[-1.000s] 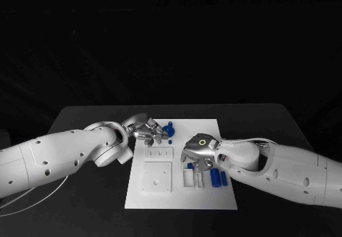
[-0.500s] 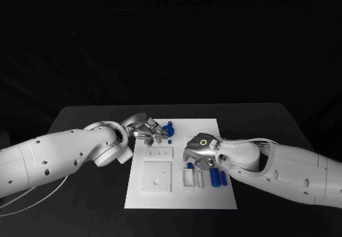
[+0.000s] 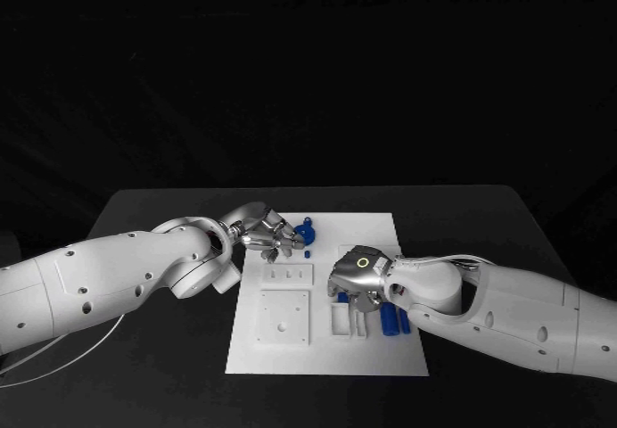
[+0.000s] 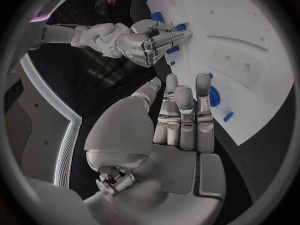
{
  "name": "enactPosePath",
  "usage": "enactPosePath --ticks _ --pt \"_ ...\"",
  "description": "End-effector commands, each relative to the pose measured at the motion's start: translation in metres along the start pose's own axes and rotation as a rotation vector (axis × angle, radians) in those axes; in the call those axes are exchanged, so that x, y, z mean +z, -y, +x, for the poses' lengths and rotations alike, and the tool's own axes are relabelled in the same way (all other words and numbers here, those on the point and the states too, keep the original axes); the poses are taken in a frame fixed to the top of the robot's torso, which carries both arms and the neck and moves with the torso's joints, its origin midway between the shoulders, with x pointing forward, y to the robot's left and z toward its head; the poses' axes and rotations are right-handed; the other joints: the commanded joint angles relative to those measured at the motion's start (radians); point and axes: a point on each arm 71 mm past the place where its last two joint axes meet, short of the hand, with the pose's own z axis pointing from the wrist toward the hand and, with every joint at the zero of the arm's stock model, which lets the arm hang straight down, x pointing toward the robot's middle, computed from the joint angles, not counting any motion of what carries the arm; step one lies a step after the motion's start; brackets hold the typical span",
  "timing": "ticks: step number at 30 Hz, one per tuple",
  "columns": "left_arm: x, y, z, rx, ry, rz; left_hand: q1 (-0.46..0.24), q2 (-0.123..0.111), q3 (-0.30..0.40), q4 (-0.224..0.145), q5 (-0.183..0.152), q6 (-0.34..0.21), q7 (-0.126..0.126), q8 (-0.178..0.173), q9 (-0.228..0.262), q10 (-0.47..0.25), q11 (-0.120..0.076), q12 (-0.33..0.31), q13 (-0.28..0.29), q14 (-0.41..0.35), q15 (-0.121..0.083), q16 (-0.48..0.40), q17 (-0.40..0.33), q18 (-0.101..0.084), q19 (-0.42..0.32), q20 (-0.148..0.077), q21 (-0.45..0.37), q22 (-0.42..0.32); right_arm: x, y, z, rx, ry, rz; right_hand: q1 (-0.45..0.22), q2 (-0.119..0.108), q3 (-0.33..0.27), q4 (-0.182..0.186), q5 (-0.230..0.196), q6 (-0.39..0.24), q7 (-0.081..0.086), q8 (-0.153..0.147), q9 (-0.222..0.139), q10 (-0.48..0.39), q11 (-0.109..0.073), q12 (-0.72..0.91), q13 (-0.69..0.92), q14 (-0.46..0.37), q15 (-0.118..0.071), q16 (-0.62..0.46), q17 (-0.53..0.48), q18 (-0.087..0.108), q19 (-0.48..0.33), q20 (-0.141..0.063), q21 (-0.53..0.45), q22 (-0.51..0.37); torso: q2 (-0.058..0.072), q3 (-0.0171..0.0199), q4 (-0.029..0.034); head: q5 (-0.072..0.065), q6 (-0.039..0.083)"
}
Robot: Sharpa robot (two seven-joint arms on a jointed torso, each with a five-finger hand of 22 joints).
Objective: Assemble the parts on the task board
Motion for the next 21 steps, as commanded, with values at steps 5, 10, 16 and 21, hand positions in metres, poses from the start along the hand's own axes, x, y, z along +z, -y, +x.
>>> enactPosePath --ticks 5,10,16,21 --pt "0.0005 0.0014 0.0013 -0.01 -0.009 0.008 0.01 0.003 -0.005 0.001 -0.005 0.006 0.0 0.005 0.001 -0.008 0.001 0.005 -0.001 0.0 0.005 -0.004 0.001 0.013 0.009 -0.001 -0.006 0.013 0.001 -0.0024 0.0088 0.004 -0.032 -0.017 -0.003 0.0 -0.013 0.0 -0.005 0.009 0.001 -0.001 -0.001 -0.001 -0.006 -0.001 -0.001 0.003 -0.001 -0.004 0.002 -0.02 0.0 -0.01 -0.002 0.096 0.0 -0.0005 -0.002 0.002 -0.003" --pt "0.0003 0.0012 0.0012 -0.01 -0.009 0.006 0.011 0.004 -0.007 0.003 -0.007 0.003 0.001 0.005 0.001 -0.01 0.001 0.006 -0.001 0.0 0.005 -0.004 0.001 0.013 0.011 -0.001 -0.009 0.014 0.0016 -0.0013 0.0114 0.007 -0.041 -0.016 -0.01 0.008 -0.012 0.003 -0.006 0.06 0.02 0.006 0.003 -0.005 -0.001 -0.001 0.0 0.002 0.001 -0.004 0.003 -0.021 -0.001 -0.01 -0.003 0.096 0.0 -0.0001 -0.0011 0.002 -0.004" --pt "0.0 0.0009 0.0011 -0.01 -0.01 0.005 0.01 0.004 -0.008 0.004 -0.007 0.003 0.001 0.005 0.001 -0.01 0.002 0.007 -0.001 0.0 0.005 -0.004 0.001 0.013 0.011 -0.001 -0.01 0.014 0.0021 0.0017 0.0127 0.008 -0.028 -0.001 -0.048 0.024 -0.034 0.027 -0.006 0.137 0.04 0.005 0.004 0.01 0.014 0.026 0.025 0.008 0.007 0.004 0.011 -0.021 0.003 -0.008 0.005 0.097 0.0 0.0005 -0.0021 0.003 -0.006" --pt "-0.0001 0.0008 0.0011 -0.01 -0.01 0.003 0.01 0.004 -0.008 0.004 -0.007 0.003 0.001 0.005 0.001 -0.01 0.002 0.007 -0.001 0.0 0.005 -0.004 0.001 0.013 0.011 -0.001 -0.01 0.014 0.0026 0.0018 0.0124 0.012 -0.019 0.002 -0.064 0.038 -0.072 0.059 -0.006 0.195 0.042 0.0 0.004 0.014 0.025 0.038 0.038 0.011 0.015 0.008 0.015 -0.017 0.007 -0.001 0.005 0.097 0.0 0.0 -0.0019 0.003 -0.009"
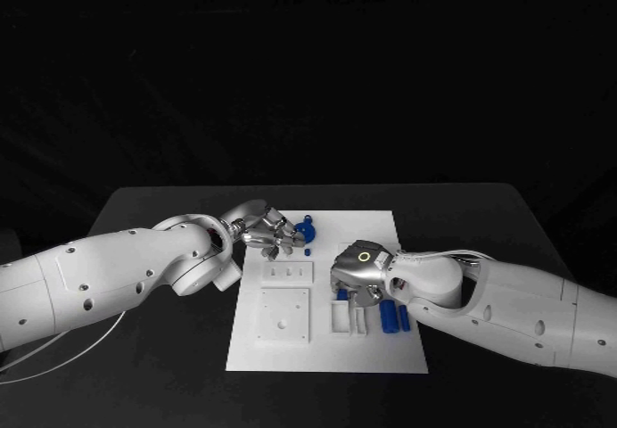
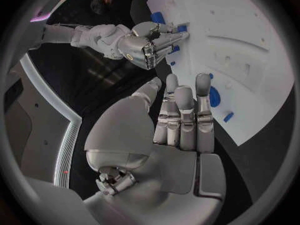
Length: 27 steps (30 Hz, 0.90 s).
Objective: Assemble the parts on the task board
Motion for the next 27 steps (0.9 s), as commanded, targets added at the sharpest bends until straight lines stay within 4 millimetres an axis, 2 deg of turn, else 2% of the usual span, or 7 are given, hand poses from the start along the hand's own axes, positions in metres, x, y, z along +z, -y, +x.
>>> enactPosePath --ticks 1,5,8,15,21,24,27 --pt "0.0001 0.0011 0.0012 -0.009 -0.009 0.005 0.006 0.0 -0.005 0.001 -0.001 0.003 0.001 0.005 0.001 -0.008 0.0 0.007 -0.001 0.0 0.005 -0.004 0.001 0.013 0.008 0.002 -0.004 0.014 0.0002 -0.0043 0.0124 0.004 -0.04 0.002 -0.014 0.011 -0.029 0.028 -0.006 0.029 0.004 0.003 0.003 -0.002 0.01 0.005 0.004 0.003 0.006 0.004 0.002 -0.007 0.006 0.007 0.005 0.097 0.0 0.0002 0.0002 -0.001 -0.002" --pt "0.0 0.0009 0.001 -0.009 -0.009 0.004 0.006 0.0 -0.005 0.001 -0.001 0.003 0.001 0.005 0.001 -0.008 0.0 0.007 -0.001 0.0 0.005 -0.004 0.001 0.013 0.008 0.002 -0.004 0.014 0.0006 -0.0023 0.0125 0.002 -0.037 0.027 -0.024 0.017 -0.052 0.054 -0.006 0.036 0.002 0.001 0.002 0.001 0.01 0.007 0.008 0.005 0.007 0.005 0.004 -0.004 0.009 0.01 0.005 0.097 0.001 0.0008 0.0005 -0.001 -0.002" --pt "0.0001 0.0009 0.001 -0.009 -0.009 0.003 0.007 0.002 -0.006 0.003 -0.001 0.001 0.002 0.005 0.002 -0.01 0.0 0.009 0.0 0.001 0.005 -0.004 0.001 0.013 0.01 0.003 -0.008 0.015 0.001 -0.0001 0.0128 -0.004 -0.038 0.052 -0.037 0.016 -0.062 0.074 -0.007 0.032 0.0 0.0 0.001 0.0 0.01 0.005 0.007 0.005 0.006 0.004 0.005 -0.004 0.01 0.009 0.001 0.097 0.0 -0.0004 -0.0003 -0.002 -0.001" --pt "0.0001 0.0007 0.0008 -0.011 -0.007 0.001 0.006 0.001 -0.007 0.006 -0.001 -0.004 0.003 0.004 0.001 -0.013 0.001 0.009 0.0 0.001 0.006 -0.004 0.002 0.013 0.011 0.003 -0.01 0.015 0.0028 0.0004 0.0133 -0.008 -0.061 0.086 -0.062 -0.004 -0.067 0.111 -0.006 -0.003 0.007 0.0 -0.001 -0.004 0.014 -0.002 0.003 0.004 0.008 -0.002 0.003 -0.002 0.01 0.011 -0.011 0.094 -0.001 -0.0006 -0.0004 -0.004 0.0" --pt "-0.0001 0.0004 0.0007 -0.012 -0.007 -0.002 0.007 0.0 -0.008 0.008 0.0 -0.008 0.004 0.005 0.001 -0.015 0.002 0.011 0.0 0.001 0.006 -0.005 0.002 0.014 0.013 0.003 -0.013 0.015 0.0031 0.0014 0.015 -0.002 -0.087 0.104 -0.1 -0.023 -0.017 0.139 -0.001 -0.033 0.013 0.0 -0.002 -0.009 0.02 -0.006 -0.002 0.003 0.014 -0.005 -0.001 0.006 0.013 0.02 -0.022 0.094 0.0 -0.0006 0.0003 -0.006 0.002" --pt "-0.0002 0.0003 0.0006 -0.012 -0.007 -0.003 0.006 0.0 -0.008 0.01 0.0 -0.009 0.005 0.005 0.001 -0.016 0.002 0.011 0.0 0.001 0.007 -0.005 0.002 0.014 0.013 0.004 -0.014 0.016 0.0033 0.0013 0.0156 0.005 -0.097 0.106 -0.117 -0.029 0.004 0.14 0.009 -0.04 0.016 0.0 -0.001 -0.012 0.021 -0.006 -0.005 0.003 0.016 -0.006 -0.003 0.009 0.014 0.023 -0.026 0.094 0.0 -0.0001 0.0003 -0.006 0.002" --pt "-0.0003 0.0003 0.0007 -0.012 -0.007 -0.003 0.006 0.0 -0.008 0.01 0.0 -0.009 0.005 0.005 0.001 -0.016 0.002 0.011 0.0 0.001 0.007 -0.005 0.002 0.014 0.013 0.004 -0.014 0.016 0.0037 0.0007 0.016 0.012 -0.108 0.107 -0.14 -0.03 0.019 0.144 0.045 -0.052 0.019 0.0 -0.002 -0.016 0.023 -0.008 -0.009 0.001 0.017 -0.007 -0.005 0.011 0.014 0.025 -0.03 0.094 0.0 0.0 -0.0001 -0.006 0.002"
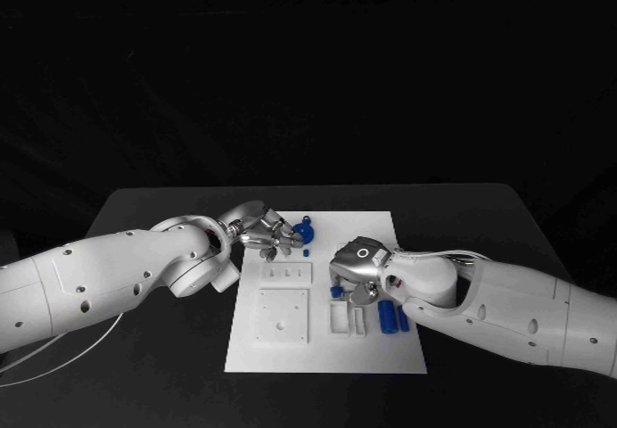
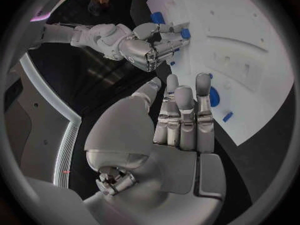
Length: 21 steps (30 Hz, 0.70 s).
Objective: Assemble the parts on the task board
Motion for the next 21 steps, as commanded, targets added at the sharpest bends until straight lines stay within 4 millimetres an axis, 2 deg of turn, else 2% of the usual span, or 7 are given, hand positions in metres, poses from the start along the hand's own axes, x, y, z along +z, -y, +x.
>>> enactPosePath --ticks 1,9,13,14,17,19,21 --pt "0.0001 0.0012 0.0011 -0.01 -0.008 0.002 0.006 0.0 -0.002 0.004 -0.001 -0.006 0.002 0.005 0.0 -0.005 -0.001 0.004 0.0 0.001 0.007 -0.005 0.001 0.014 0.01 0.0 -0.005 0.015 -0.0004 -0.0033 0.0166 0.003 -0.106 0.022 -0.027 0.001 0.022 -0.004 0.023 -0.01 0.002 -0.003 -0.001 -0.006 0.005 -0.005 -0.003 -0.001 0.009 -0.003 -0.002 0.01 -0.003 0.007 -0.009 0.094 0.0 0.0005 -0.0002 -0.001 0.0" --pt "0.0002 0.0016 0.0016 -0.011 -0.009 0.002 0.007 -0.001 -0.003 0.005 0.0 -0.007 0.002 0.005 0.0 -0.007 -0.001 0.005 0.0 0.001 0.007 -0.005 0.001 0.014 0.011 0.0 -0.007 0.015 0.002 -0.0049 0.0176 0.017 -0.13 0.023 -0.052 -0.007 0.042 -0.023 0.096 -0.04 0.011 -0.004 -0.003 -0.016 0.009 -0.01 -0.011 -0.004 0.011 -0.004 -0.005 0.015 -0.004 0.01 -0.016 0.093 0.0 0.0011 -0.0004 -0.002 -0.001" --pt "0.0002 0.0018 0.0019 -0.011 -0.01 0.002 0.007 -0.001 -0.003 0.005 0.0 -0.007 0.002 0.005 0.0 -0.007 -0.001 0.005 0.0 0.001 0.007 -0.005 0.001 0.014 0.011 0.0 -0.007 0.015 0.0032 -0.005 0.0179 0.022 -0.134 0.025 -0.065 -0.007 0.06 -0.033 0.155 -0.045 0.013 -0.004 -0.003 -0.02 0.009 -0.011 -0.014 -0.005 0.011 -0.004 -0.006 0.016 -0.005 0.011 -0.019 0.093 0.0 0.0013 0.0007 -0.003 0.0" --pt "0.0002 0.0018 0.002 -0.011 -0.01 0.002 0.007 -0.001 -0.003 0.005 0.0 -0.007 0.002 0.005 0.0 -0.007 -0.001 0.005 0.0 0.001 0.007 -0.005 0.001 0.014 0.011 0.0 -0.007 0.015 0.0033 -0.005 0.0178 0.024 -0.132 0.026 -0.066 -0.003 0.071 -0.035 0.185 -0.044 0.013 -0.003 -0.002 -0.021 0.009 -0.011 -0.014 -0.005 0.01 -0.003 -0.005 0.017 -0.005 0.01 -0.019 0.093 0.0 0.0012 0.001 -0.004 0.0" --pt "0.0001 0.0018 0.002 -0.011 -0.01 0.002 0.007 -0.002 -0.003 0.007 0.0 -0.008 0.002 0.005 0.0 -0.007 -0.001 0.006 0.0 0.001 0.007 -0.004 0.001 0.015 0.012 0.0 -0.008 0.016 0.0035 -0.0045 0.017 0.03 -0.12 0.031 -0.077 -0.004 0.119 -0.049 0.202 -0.038 0.013 -0.004 -0.002 -0.02 0.007 -0.008 -0.012 -0.005 0.009 -0.001 -0.004 0.017 -0.004 0.009 -0.013 0.095 0.0 0.0004 0.0013 -0.004 0.0" --pt "0.0001 0.0018 0.002 -0.011 -0.01 0.001 0.007 -0.002 -0.003 0.008 0.0 -0.009 0.002 0.005 0.001 -0.007 -0.001 0.007 0.001 0.001 0.007 -0.004 0.001 0.015 0.012 0.001 -0.009 0.016 0.0034 -0.0041 0.016 0.039 -0.106 0.038 -0.083 0.001 0.157 -0.053 0.195 -0.029 0.01 -0.004 -0.002 -0.017 0.004 -0.007 -0.011 -0.004 0.007 0.001 -0.003 0.016 -0.002 0.007 -0.004 0.096 0.0 0.0005 0.0013 -0.004 0.0" --pt "0.0001 0.0017 0.002 -0.011 -0.009 0.0 0.006 -0.002 -0.003 0.01 0.0 -0.01 0.003 0.005 0.001 -0.008 -0.001 0.008 0.001 0.001 0.007 -0.005 0.001 0.015 0.012 0.001 -0.01 0.016 0.0031 -0.004 0.0148 0.051 -0.092 0.046 -0.088 0.002 0.169 -0.051 0.198 -0.024 0.009 -0.003 -0.002 -0.013 0.003 -0.005 -0.009 -0.001 0.006 0.004 -0.001 0.016 0.0 0.006 0.0 0.097 0.0 0.0011 0.0011 -0.003 0.001"
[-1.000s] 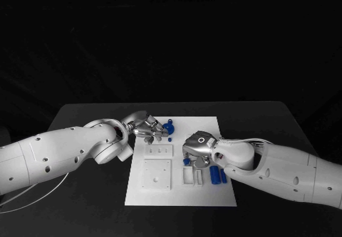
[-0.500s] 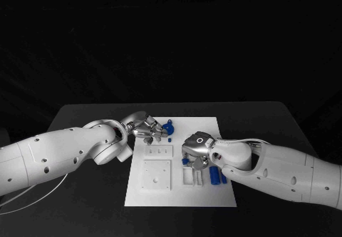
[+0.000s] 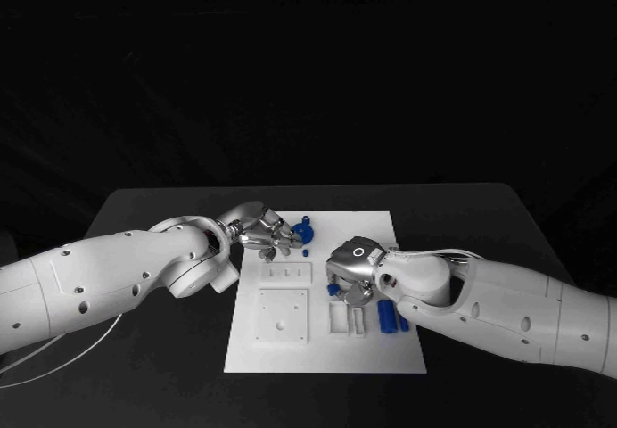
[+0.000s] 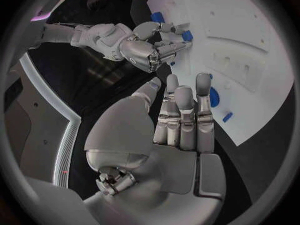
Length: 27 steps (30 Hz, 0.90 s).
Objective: Assemble the parts on the task board
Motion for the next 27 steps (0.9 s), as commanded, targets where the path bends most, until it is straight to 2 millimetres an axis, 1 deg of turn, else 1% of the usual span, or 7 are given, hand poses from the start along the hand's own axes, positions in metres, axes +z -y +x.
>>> enactPosePath --ticks 1,5,9,19,21,24,27 --pt "0.0 0.001 0.001 -0.01 -0.008 0.001 0.006 -0.002 0.001 0.006 0.0 -0.007 -0.001 0.005 0.001 -0.008 -0.001 0.004 0.001 0.001 0.007 -0.005 0.001 0.015 0.005 0.001 -0.004 0.016 -0.002 -0.001 0.016 0.035 -0.064 0.026 -0.008 0.005 0.019 0.003 0.006 0.011 0.0 -0.001 0.001 0.006 -0.007 0.003 0.004 0.004 0.002 0.006 0.004 0.015 0.003 -0.004 0.011 0.098 0.0 0.0006 0.0005 0.001 0.001" --pt "0.0 0.0 0.001 -0.025 -0.01 -0.008 0.001 -0.003 0.0 0.011 -0.001 -0.013 0.001 0.004 -0.001 -0.008 0.0 0.004 0.001 0.0 0.008 -0.006 0.001 0.014 0.005 0.001 -0.006 0.016 -0.004 -0.001 0.012 0.06 -0.023 0.045 -0.015 0.003 0.043 0.006 0.014 0.019 -0.003 -0.001 0.001 0.013 -0.011 0.005 0.009 0.009 -0.002 0.009 0.008 0.013 0.006 -0.008 0.025 0.1 0.0 0.0012 0.0005 0.002 0.002" --pt "-0.001 -0.002 0.001 -0.05 -0.013 -0.023 -0.003 -0.007 -0.002 0.017 -0.005 -0.017 0.002 0.005 -0.005 -0.007 0.0 0.006 0.001 -0.001 0.008 -0.006 0.001 0.014 0.005 0.002 -0.008 0.016 -0.008 0.0 0.009 0.087 0.018 0.062 -0.018 -0.001 0.058 0.011 0.02 0.022 -0.004 -0.001 0.001 0.02 -0.013 0.007 0.014 0.013 -0.004 0.011 0.011 0.011 0.009 -0.011 0.035 0.101 -0.001 0.0002 0.0002 0.002 0.004" --pt "-0.002 -0.007 -0.001 -0.115 -0.027 -0.063 -0.015 -0.014 -0.013 0.035 -0.021 -0.021 0.003 0.005 -0.017 -0.002 0.0 0.012 0.004 0.0 0.008 -0.006 0.001 0.014 0.007 0.002 -0.011 0.017 -0.014 0.007 -0.009 0.154 0.122 0.096 -0.017 -0.007 0.058 0.019 0.025 0.027 -0.006 -0.001 0.001 0.026 -0.015 0.008 0.02 0.017 -0.007 0.012 0.015 0.01 0.01 -0.015 0.042 0.102 0.0 0.0006 -0.0004 0.002 0.013" --pt "-0.002 -0.009 -0.001 -0.134 -0.036 -0.077 -0.018 -0.015 -0.017 0.04 -0.038 -0.018 0.002 0.005 -0.019 0.0 0.0 0.013 0.004 0.0 0.008 -0.005 0.001 0.014 0.007 0.002 -0.011 0.017 -0.015 0.008 -0.014 0.166 0.145 0.104 -0.014 -0.008 0.055 0.024 0.026 0.028 -0.006 -0.001 0.001 0.026 -0.016 0.007 0.021 0.017 -0.008 0.012 0.016 0.01 0.011 -0.016 0.043 0.102 -0.001 0.0006 -0.0015 0.003 0.014" --pt "-0.002 -0.012 0.0 -0.16 -0.058 -0.102 -0.028 -0.015 -0.032 0.05 -0.097 -0.016 0.002 0.005 -0.021 0.004 0.001 0.016 0.006 0.0 0.009 -0.005 0.001 0.014 0.008 0.003 -0.013 0.017 -0.017 0.011 -0.02 0.183 0.172 0.114 -0.012 -0.01 0.053 0.025 0.022 0.029 -0.006 -0.001 0.001 0.027 -0.016 0.007 0.022 0.017 -0.008 0.011 0.017 0.009 0.011 -0.016 0.047 0.103 -0.001 0.0002 -0.0019 0.002 0.015" --pt "-0.003 -0.015 0.001 -0.175 -0.072 -0.12 -0.037 -0.017 -0.042 0.055 -0.12 -0.014 0.002 0.005 -0.022 0.006 0.001 0.019 0.008 0.0 0.009 -0.004 0.001 0.014 0.009 0.003 -0.014 0.017 -0.019 0.013 -0.025 0.196 0.189 0.122 -0.009 -0.012 0.049 0.03 0.021 0.029 -0.007 -0.001 0.001 0.027 -0.017 0.006 0.023 0.018 -0.009 0.011 0.018 0.008 0.011 -0.017 0.048 0.103 -0.001 -0.0006 -0.0023 0.0 0.018"
